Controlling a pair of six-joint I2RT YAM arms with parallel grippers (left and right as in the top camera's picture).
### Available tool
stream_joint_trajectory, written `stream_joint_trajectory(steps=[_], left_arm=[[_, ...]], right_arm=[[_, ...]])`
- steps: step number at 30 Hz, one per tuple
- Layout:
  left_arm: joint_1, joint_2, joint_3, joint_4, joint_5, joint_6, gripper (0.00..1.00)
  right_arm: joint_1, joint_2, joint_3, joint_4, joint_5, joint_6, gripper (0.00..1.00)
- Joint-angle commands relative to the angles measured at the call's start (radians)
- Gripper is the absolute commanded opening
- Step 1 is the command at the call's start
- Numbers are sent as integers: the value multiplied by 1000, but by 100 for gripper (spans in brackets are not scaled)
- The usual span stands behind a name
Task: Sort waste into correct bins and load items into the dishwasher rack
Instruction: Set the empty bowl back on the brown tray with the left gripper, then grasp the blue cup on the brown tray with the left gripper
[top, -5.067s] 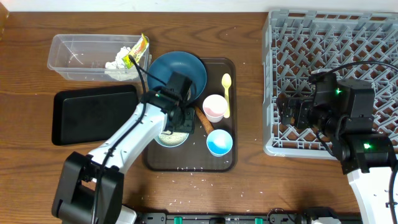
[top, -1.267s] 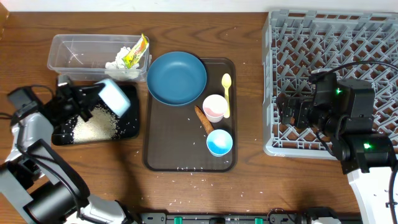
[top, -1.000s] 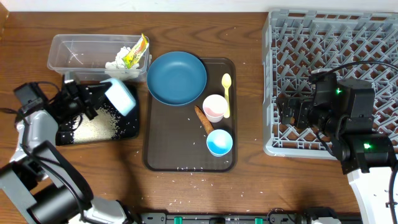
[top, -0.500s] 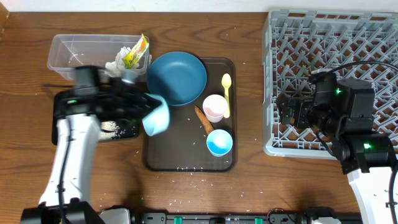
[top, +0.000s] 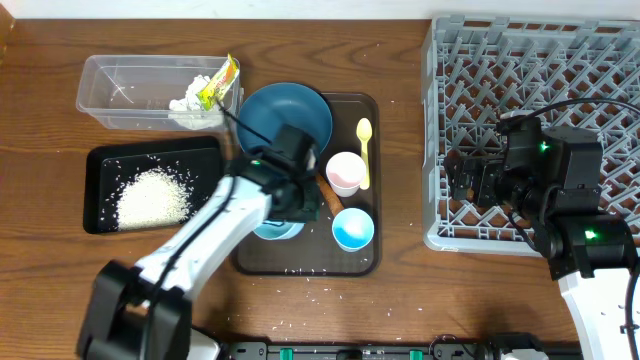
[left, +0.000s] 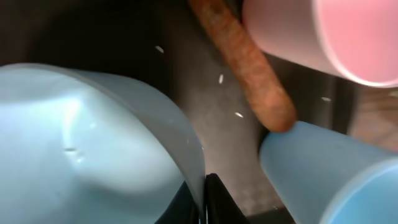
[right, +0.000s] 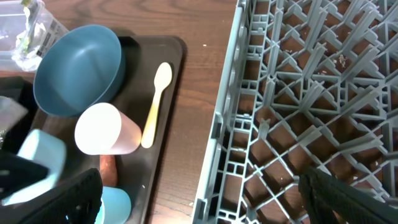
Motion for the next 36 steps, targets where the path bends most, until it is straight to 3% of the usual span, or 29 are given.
stream_joint_trajectory(steps=[1, 5, 9, 18, 26, 32, 36], left_arm=[[-34, 47, 1, 16, -69, -6, 14], [-60, 68, 2, 25, -69, -10, 27], [-58, 37, 42, -6, -58, -13, 50], [-88, -68, 155, -91, -57, -8, 62], [-191, 36, 148, -126, -62, -5, 61], [-196, 91, 148, -136, -61, -18, 40], [-199, 107, 148, -134, -61, -36, 18]], right_arm=[[7, -2, 14, -2, -8, -10, 99], [7, -2, 14, -5, -8, -10, 99], [7, -2, 14, -5, -8, -10, 99], [7, -2, 14, -13, -8, -10, 99], [7, -2, 14, -21, -8, -10, 99], [7, -2, 14, -29, -8, -10, 99], [7, -2, 14, -32, -8, -10, 99]])
